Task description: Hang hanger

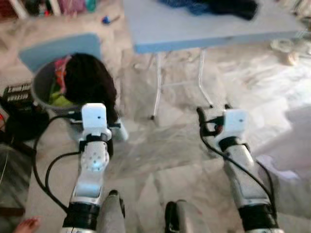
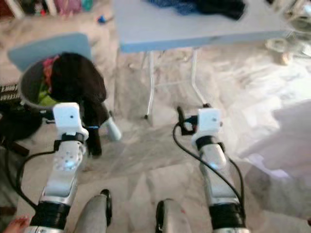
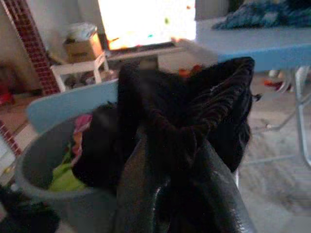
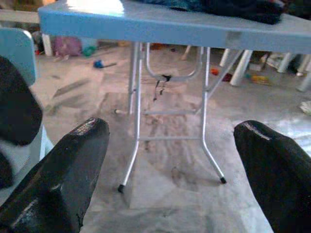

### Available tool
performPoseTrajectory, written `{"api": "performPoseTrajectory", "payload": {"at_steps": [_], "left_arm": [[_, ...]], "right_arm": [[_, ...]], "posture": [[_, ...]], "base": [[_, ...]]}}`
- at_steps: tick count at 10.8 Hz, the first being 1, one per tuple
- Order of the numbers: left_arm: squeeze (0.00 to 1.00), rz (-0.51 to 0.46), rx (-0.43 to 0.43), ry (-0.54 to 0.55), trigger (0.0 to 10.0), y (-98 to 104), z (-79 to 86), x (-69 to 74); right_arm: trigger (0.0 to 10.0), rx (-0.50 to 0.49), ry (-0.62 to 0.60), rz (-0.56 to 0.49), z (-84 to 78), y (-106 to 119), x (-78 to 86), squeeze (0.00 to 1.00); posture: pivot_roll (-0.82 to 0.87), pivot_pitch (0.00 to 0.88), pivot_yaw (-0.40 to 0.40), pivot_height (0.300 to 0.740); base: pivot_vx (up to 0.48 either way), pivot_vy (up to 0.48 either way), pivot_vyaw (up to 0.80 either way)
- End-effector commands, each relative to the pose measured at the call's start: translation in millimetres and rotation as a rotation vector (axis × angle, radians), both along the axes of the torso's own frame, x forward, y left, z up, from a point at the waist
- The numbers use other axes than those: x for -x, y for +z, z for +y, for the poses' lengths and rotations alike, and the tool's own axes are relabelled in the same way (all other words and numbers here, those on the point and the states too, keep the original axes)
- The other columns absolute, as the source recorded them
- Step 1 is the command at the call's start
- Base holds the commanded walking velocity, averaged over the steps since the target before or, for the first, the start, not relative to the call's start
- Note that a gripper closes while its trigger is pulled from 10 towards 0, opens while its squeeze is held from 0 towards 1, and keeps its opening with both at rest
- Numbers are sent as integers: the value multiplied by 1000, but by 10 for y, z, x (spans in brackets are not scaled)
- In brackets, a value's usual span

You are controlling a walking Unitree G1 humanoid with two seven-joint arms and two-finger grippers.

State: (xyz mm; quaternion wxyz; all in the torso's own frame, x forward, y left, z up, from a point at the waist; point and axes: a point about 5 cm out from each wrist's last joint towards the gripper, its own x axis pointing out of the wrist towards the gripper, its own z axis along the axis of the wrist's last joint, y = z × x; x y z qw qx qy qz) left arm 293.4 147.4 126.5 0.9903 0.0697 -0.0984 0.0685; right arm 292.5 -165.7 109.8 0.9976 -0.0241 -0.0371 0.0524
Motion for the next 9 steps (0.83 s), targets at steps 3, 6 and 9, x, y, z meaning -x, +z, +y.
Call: {"api": "performPoseTrajectory", "payload": {"at_steps": [3,6,9], "left_arm": [[0,-41,22,12,10000,98,73,-17],[0,21,-14,32,10000,-85,257,99],[0,59,-69,37,10000,-199,399,113]], "right_arm": [[10000,-12,-3,-5,12,-4,20,0],[10000,19,-39,-24,-80,-42,69,0],[10000,27,-86,-6,-177,-129,112,0]], "posture": [[15,175,-40,740],[5,130,-12,740],[27,92,-10,740]], "base": [[457,0,0],[480,0,0],[480,0,0]]}}
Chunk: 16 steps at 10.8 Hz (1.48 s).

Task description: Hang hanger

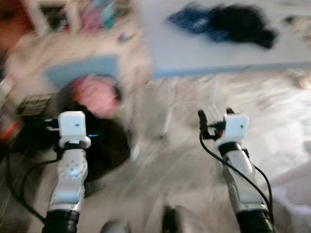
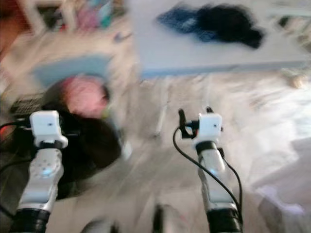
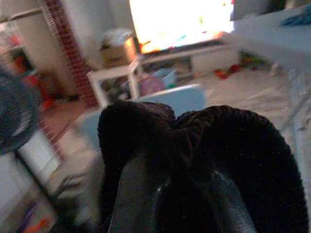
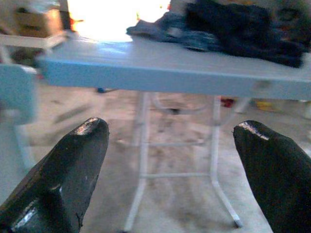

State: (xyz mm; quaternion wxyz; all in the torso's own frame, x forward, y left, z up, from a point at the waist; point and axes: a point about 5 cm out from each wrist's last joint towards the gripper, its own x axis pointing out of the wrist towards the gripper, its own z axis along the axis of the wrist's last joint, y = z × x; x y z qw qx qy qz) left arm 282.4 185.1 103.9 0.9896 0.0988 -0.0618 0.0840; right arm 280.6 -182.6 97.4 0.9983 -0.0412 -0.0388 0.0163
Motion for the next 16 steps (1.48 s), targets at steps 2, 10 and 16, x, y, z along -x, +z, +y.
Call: {"api": "performPoseTrajectory", "payload": {"at_steps": [2,10,16], "left_arm": [[0,16,-2,-41,10000,-70,-44,-25],[0,33,-47,-37,10000,-236,-36,287],[0,4,17,-89,10000,-162,-305,196]], "right_arm": [[10000,45,-69,7,-64,-68,-3,0],[10000,54,-233,54,-319,-267,154,0],[10000,94,-129,-15,-164,-55,-45,0]], "posture": [[29,59,-21,740],[52,77,-32,740],[24,106,-55,740]], "base": [[204,0,0],[0,0,0],[0,-307,0]]}}
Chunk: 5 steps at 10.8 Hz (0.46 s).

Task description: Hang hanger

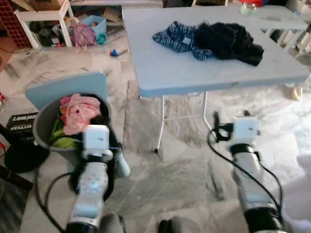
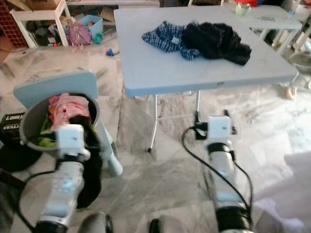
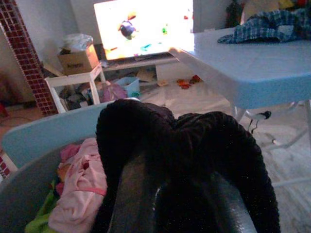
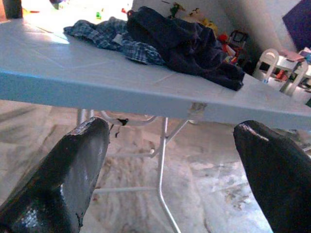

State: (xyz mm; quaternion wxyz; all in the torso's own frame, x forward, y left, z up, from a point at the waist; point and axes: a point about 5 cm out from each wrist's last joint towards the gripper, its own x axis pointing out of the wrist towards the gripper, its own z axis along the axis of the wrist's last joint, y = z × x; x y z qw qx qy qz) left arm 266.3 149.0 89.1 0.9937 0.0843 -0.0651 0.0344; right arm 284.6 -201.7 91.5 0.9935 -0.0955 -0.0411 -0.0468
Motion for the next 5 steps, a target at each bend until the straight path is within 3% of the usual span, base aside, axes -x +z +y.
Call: {"api": "performPoseTrajectory", "payload": {"at_steps": [1,3,5], "left_arm": [[0,-16,-11,17,10000,36,60,-41],[0,-67,-17,42,10000,150,68,-190],[0,-67,11,69,10000,146,42,-178]], "right_arm": [[10000,0,12,10,24,-13,-14,0],[10000,33,72,2,66,101,-88,0],[10000,43,101,1,85,116,-115,0]], "posture": [[24,103,-89,740],[15,98,-166,740],[28,109,-140,740]], "base": [[0,-289,0],[0,0,0],[0,0,0]]}}
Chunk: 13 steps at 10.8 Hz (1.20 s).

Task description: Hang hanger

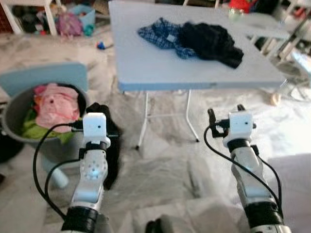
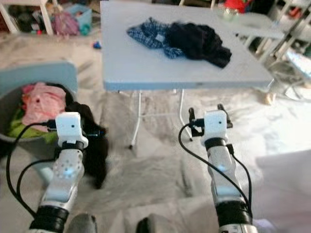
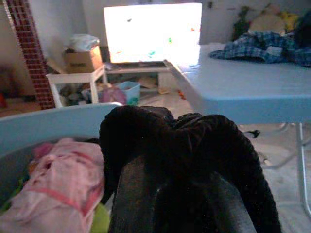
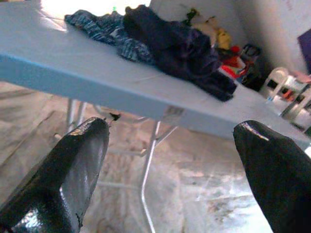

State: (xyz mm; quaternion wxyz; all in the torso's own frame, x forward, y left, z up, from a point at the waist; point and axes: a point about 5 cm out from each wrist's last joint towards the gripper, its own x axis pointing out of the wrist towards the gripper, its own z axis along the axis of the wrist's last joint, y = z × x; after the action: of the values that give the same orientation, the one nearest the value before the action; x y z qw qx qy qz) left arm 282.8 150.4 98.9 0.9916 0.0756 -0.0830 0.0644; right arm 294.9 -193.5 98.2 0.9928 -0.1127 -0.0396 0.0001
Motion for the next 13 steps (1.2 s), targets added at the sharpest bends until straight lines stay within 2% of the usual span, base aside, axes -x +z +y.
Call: {"api": "performPoseTrajectory", "payload": {"at_steps": [1,2,3,4,7,10,13], "left_arm": [[0,-12,-3,-1,10000,10,-7,38],[0,-9,-10,-6,10000,3,0,45],[0,-6,-27,-25,10000,12,32,28],[0,1,-25,-29,10000,12,55,13],[0,15,-16,-38,10000,-15,11,31],[0,22,-12,-38,10000,-31,19,42],[0,16,-5,-34,10000,-11,17,46]], "right_arm": [[10000,-13,-8,-8,8,1,-27,0],[10000,-20,-12,-14,23,5,-35,0],[10000,-39,-26,-15,40,4,-45,0],[10000,-45,-28,-10,57,-29,-22,0],[10000,-44,-41,-5,21,-72,46,0],[10000,-30,-50,-11,-41,-30,14,0],[10000,-29,-55,-5,-43,-63,48,0]], "posture": [[28,109,-140,740],[28,109,-140,740],[38,127,-73,740],[30,137,-55,740],[20,142,-51,740],[21,145,-58,740],[16,150,-51,740]], "base": [[0,-281,0],[0,-274,0],[0,-300,0],[0,-356,0],[0,-301,0],[0,-315,0],[0,-197,0]]}}
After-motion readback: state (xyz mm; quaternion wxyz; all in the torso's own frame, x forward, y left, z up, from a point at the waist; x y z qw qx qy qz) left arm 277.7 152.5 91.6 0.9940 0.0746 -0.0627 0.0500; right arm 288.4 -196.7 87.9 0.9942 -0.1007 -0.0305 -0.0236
